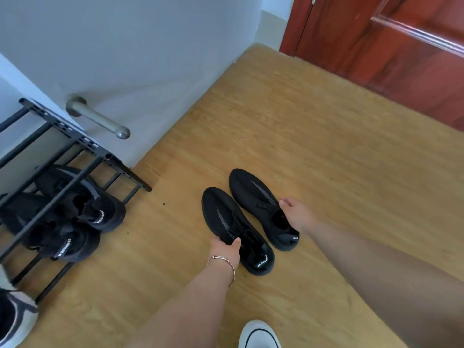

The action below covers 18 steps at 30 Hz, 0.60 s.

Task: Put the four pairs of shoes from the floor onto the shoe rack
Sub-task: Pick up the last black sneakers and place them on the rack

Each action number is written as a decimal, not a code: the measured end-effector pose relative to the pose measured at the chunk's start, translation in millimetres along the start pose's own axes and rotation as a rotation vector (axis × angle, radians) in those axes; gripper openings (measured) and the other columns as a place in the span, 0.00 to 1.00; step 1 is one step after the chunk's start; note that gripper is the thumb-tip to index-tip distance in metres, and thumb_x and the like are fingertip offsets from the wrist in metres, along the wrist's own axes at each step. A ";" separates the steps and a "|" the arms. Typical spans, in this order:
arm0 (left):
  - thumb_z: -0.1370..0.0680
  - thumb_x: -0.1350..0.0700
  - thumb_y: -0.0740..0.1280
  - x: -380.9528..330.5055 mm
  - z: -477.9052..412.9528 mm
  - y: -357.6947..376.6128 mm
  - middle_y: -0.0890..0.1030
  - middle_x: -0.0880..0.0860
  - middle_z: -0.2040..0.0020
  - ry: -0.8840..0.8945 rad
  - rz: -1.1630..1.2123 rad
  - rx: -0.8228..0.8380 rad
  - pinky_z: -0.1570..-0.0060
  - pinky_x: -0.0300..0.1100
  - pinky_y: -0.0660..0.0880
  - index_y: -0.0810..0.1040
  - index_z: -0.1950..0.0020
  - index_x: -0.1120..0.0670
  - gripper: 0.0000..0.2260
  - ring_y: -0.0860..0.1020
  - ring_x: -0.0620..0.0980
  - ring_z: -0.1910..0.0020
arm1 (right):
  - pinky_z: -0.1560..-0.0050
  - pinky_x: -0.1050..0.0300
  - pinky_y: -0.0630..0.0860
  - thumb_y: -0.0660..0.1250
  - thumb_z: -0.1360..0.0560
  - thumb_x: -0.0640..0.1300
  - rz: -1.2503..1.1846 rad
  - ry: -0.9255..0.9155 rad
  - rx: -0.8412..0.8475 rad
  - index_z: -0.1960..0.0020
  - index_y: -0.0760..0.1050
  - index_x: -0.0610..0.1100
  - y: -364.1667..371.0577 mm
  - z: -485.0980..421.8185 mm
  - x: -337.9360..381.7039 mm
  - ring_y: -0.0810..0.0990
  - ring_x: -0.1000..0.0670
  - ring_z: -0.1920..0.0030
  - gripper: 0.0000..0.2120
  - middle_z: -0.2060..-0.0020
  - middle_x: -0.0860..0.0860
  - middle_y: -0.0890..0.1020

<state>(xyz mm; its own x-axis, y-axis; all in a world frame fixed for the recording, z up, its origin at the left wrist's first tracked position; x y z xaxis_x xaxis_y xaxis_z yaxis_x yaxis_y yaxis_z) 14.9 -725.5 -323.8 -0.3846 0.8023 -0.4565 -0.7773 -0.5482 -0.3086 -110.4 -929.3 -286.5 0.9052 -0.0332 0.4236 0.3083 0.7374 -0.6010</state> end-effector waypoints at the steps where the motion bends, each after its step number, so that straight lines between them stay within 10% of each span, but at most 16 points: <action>1: 0.24 0.51 0.70 -0.6 -1.5 1.8 0.81 0.57 0.40 -0.013 0.020 -0.005 0.44 0.45 0.72 0.72 0.33 0.59 0.22 0.79 0.59 0.42 | 0.31 0.49 0.67 0.53 0.16 0.54 -0.017 0.016 0.015 0.24 0.66 0.44 -0.3 -3.5 -1.1 0.71 0.41 0.29 0.24 0.27 0.44 0.72; 8: 0.28 0.58 0.75 4.9 -9.6 -2.9 0.81 0.52 0.59 -0.091 0.076 -0.030 0.53 0.44 0.73 0.78 0.48 0.59 0.12 0.79 0.57 0.56 | 0.33 0.46 0.74 0.67 0.20 0.45 -0.140 0.100 0.133 0.28 0.71 0.39 5.9 -13.5 -13.7 0.77 0.42 0.38 0.22 0.33 0.43 0.78; 18: 0.29 0.64 0.75 22.6 -18.1 -37.3 0.83 0.58 0.47 -0.069 0.308 0.101 0.44 0.59 0.80 0.75 0.42 0.59 0.17 0.83 0.62 0.47 | 0.35 0.44 0.77 0.73 0.26 0.39 -0.253 0.049 0.264 0.50 0.77 0.45 17.6 10.4 -18.6 0.80 0.41 0.41 0.07 0.43 0.42 0.82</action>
<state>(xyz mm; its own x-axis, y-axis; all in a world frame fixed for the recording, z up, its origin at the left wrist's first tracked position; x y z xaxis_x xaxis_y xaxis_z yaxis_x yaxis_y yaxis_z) 44.2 -691.2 -337.8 -0.6398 0.6183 -0.4565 -0.6633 -0.7442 -0.0784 -124.8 -908.7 -297.9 0.8247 -0.2642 0.5000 0.4440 0.8501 -0.2831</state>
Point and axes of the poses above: each hand's wrist, its own z-axis away from the middle knuckle, its own y-axis out of the palm, x = y × z, the point moved 6 cm from there along -z, towards the middle knuckle
